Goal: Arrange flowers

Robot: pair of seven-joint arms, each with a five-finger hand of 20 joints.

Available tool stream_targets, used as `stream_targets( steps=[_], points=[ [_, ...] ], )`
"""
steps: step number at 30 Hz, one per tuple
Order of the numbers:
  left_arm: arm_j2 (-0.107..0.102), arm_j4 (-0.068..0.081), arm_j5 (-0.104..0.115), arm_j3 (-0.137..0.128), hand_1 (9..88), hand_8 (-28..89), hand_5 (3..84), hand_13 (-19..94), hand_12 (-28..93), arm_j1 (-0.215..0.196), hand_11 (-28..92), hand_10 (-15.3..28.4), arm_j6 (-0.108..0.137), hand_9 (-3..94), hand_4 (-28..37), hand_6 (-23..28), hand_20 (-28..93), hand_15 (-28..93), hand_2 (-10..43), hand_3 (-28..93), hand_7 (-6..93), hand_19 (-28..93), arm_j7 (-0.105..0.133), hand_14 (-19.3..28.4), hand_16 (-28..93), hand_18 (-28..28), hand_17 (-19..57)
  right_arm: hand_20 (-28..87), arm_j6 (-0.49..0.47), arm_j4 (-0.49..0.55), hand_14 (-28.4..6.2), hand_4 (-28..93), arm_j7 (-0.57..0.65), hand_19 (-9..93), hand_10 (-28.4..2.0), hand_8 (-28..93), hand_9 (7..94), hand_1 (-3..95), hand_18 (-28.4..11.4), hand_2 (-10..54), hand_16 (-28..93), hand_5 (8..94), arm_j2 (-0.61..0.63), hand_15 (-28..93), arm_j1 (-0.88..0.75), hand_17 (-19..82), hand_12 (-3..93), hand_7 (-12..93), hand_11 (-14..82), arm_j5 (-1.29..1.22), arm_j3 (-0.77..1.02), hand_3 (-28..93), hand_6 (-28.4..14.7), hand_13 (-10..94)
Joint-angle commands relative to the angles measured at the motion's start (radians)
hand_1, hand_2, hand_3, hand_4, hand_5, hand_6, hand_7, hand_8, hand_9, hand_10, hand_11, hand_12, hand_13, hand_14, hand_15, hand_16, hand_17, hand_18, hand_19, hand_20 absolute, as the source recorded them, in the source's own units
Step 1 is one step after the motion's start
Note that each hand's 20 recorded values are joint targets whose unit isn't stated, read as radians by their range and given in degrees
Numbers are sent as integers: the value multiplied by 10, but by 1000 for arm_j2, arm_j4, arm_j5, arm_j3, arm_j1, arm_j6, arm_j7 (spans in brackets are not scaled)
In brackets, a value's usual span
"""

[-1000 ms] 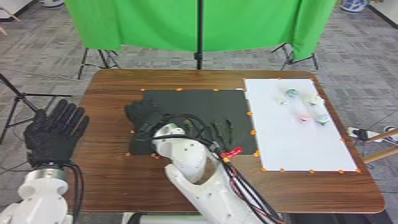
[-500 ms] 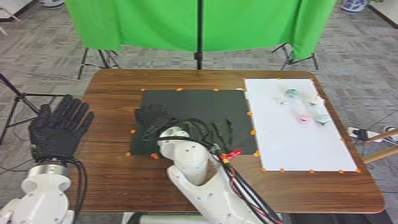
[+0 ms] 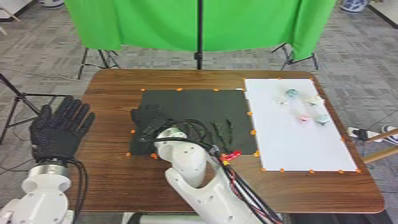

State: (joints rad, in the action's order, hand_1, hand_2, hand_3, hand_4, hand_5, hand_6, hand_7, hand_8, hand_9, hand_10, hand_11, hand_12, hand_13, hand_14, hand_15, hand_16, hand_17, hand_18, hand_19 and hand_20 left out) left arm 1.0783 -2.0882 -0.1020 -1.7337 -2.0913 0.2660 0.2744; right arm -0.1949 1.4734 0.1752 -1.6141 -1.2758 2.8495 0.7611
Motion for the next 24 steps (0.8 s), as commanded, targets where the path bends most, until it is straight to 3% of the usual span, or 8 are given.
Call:
stream_targets(
  steps=[1, 7, 8, 12, 16, 18, 21, 24],
  points=[
    [11, 4, 5, 4, 286, -89, 482, 312, 129, -11, 211, 147, 16, 410, -283, 87, 148, 386, 150, 731, 171, 294, -6, 147, -47, 131, -15, 406, -10, 10, -101, -283, 29, 878, -187, -121, 571, 631, -235, -95, 420, 647, -5, 553, 0, 371, 173, 255, 170, -3, -1, 705, -34, 587],
    [35, -3, -10, -12, 286, -89, 482, 312, 129, -38, 211, 148, 4, 410, -283, 87, 148, 385, 150, 731, 171, 294, -24, 146, -47, 131, -15, 402, 0, 73, -114, -283, 92, 886, -200, -121, 538, 591, -243, -95, 387, 633, 19, 559, 17, 364, 166, 249, 160, -134, 32, 737, -42, 559],
    [38, -10, -12, -18, 286, -89, 482, 312, 129, -52, 211, 147, 6, 410, -283, 87, 147, 385, 150, 731, 171, 294, -21, 146, -47, 131, -15, 400, 20, 86, -116, -283, 107, 888, -201, -121, 537, 585, -243, -95, 382, 630, 27, 562, 23, 364, 165, 248, 160, -163, 41, 742, -43, 558],
    [67, -20, -19, -37, 285, -88, 481, 311, 128, -74, 210, 147, -1, 410, -283, 88, 147, 385, 150, 729, 168, 293, -27, 147, -47, 131, -15, 397, 59, 171, -129, -283, 194, 892, -206, -121, 525, 561, -246, -95, 377, 605, 101, 574, 47, 363, 166, 240, 159, -281, 110, 760, -49, 550],
    [74, -12, -34, -40, 284, -88, 479, 311, 128, -61, 209, 147, -18, 409, -283, 87, 146, 383, 150, 728, 167, 291, -49, 147, -47, 131, -14, 382, 104, 227, -147, -283, 273, 884, -211, -118, 506, 541, -248, -95, 350, 583, 232, 588, 53, 349, 166, 227, 155, -361, 237, 779, -57, 528],
    [78, -20, -49, -39, 285, -87, 478, 310, 128, -70, 208, 147, -24, 408, -283, 87, 146, 383, 148, 730, 166, 290, -56, 147, -46, 131, -14, 366, 142, 240, -155, -283, 304, 868, -212, -114, 500, 534, -246, -95, 325, 576, 323, 591, 42, 337, 168, 220, 154, -397, 288, 786, -60, 516],
    [82, -20, -48, -38, 287, -87, 477, 310, 129, -67, 207, 146, -31, 406, -283, 86, 146, 383, 141, 731, 166, 289, -67, 147, -46, 131, -15, 345, 244, 224, -156, -283, 211, 834, -212, -112, 493, 528, -233, -95, 297, 570, 468, 573, -13, 312, 167, 223, 152, -367, 361, 796, -59, 497],
    [81, -16, -51, -38, 288, -86, 475, 309, 129, -60, 206, 147, -16, 406, -283, 87, 146, 380, 140, 730, 164, 287, -70, 147, -45, 131, -14, 311, 158, 275, -161, -283, 218, 755, -197, -126, 497, 513, -218, -95, 200, 566, 567, 544, -104, 265, 167, 245, 158, -342, 459, 818, -47, 452]
  ],
)
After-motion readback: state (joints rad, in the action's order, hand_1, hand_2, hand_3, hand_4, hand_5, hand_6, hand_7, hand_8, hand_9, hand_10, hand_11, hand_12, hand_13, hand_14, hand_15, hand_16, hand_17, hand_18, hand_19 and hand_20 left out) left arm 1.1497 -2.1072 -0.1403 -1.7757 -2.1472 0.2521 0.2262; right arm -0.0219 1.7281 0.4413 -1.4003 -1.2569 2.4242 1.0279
